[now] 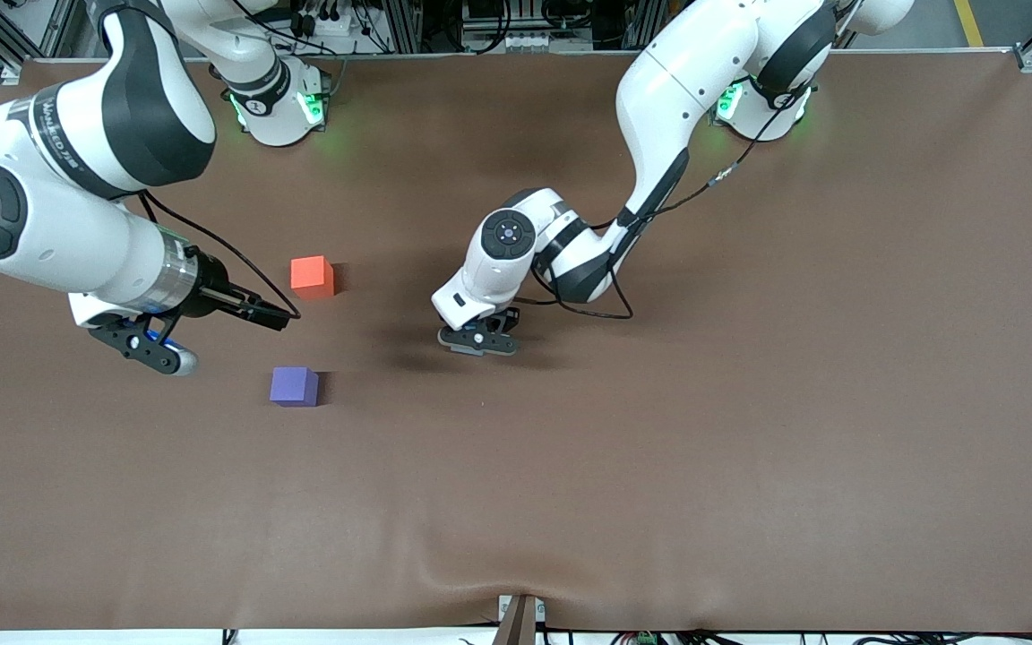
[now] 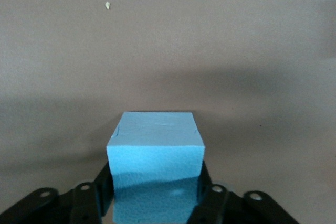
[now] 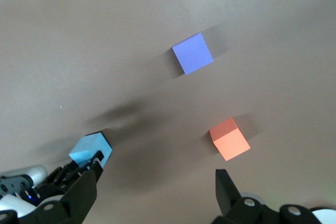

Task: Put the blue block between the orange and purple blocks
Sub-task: 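Grasp the blue cube with the right gripper while the left gripper releases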

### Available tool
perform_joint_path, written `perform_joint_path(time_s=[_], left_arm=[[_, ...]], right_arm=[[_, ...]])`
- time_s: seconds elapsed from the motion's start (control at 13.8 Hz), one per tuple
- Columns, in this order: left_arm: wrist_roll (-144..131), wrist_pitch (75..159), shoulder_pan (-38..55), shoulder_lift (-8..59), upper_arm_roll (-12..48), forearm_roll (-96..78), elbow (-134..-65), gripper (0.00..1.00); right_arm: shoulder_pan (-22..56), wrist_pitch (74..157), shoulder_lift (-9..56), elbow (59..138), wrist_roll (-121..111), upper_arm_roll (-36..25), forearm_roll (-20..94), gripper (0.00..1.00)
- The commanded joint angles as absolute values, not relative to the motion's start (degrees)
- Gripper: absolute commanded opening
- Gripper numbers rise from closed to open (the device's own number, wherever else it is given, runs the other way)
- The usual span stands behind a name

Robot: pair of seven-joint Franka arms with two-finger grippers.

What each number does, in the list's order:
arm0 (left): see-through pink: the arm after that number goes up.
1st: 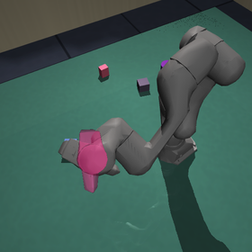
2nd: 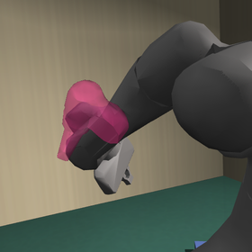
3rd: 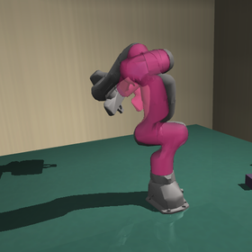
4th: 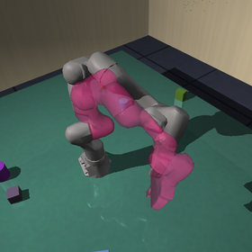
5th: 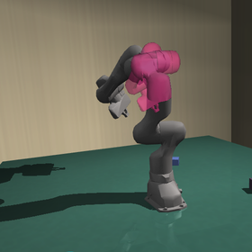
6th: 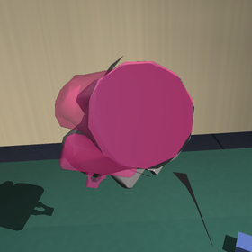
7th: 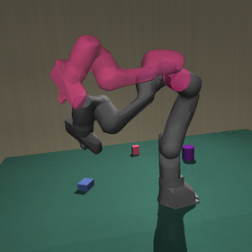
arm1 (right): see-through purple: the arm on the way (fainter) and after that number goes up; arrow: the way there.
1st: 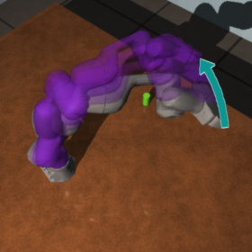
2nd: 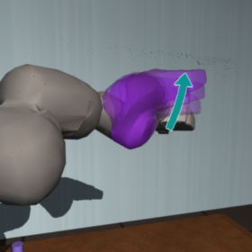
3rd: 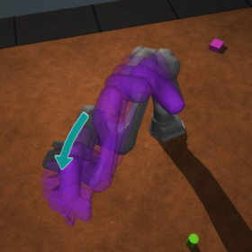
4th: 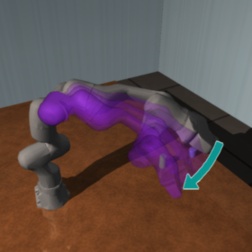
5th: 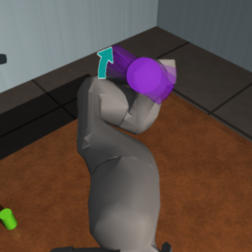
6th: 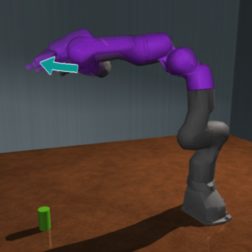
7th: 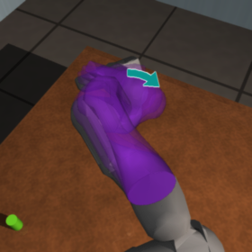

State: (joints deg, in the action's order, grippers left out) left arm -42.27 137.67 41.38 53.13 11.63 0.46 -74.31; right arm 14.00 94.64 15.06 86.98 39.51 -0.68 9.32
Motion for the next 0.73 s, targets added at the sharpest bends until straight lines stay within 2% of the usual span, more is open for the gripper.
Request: perform_joint_path(time_s=[0.0, 0.15, 0.22, 0.36, 0.65], left_arm=[[-44.12, 132.05, 41.84, 50.82, 10.99, 0.35, -73.21, 1.0], [-44.03, 126.67, 41.57, 46.52, 9.33, 0.44, -73.21, 1.0], [-44.03, 124.39, 41.22, 43.88, 8.27, 0.44, -73.21, 1.0], [-43.42, 117.2, 38.34, 36.95, 5.9, 0.79, -74.0, 1.0], [-42.89, 102.07, 24.38, 24.02, 5.89, 0.79, -74.18, 1.0]], right_arm=[[15.55, 94.4, 15.2, 87.98, 42.18, -1.14, 9.67, 1.0], [18.44, 94.92, 15.82, 89.2, 45.16, -1.14, 9.49, 1.0], [20.89, 96.4, 18.17, 89.21, 47.09, -1.23, 8.97, 1.0], [22.75, 102.19, 20.99, 89.21, 48.43, -1.14, 8.53, 1.0], [30.21, 109.23, 27.4, 89.12, 48.43, -1.23, 5.02, 1.0]])
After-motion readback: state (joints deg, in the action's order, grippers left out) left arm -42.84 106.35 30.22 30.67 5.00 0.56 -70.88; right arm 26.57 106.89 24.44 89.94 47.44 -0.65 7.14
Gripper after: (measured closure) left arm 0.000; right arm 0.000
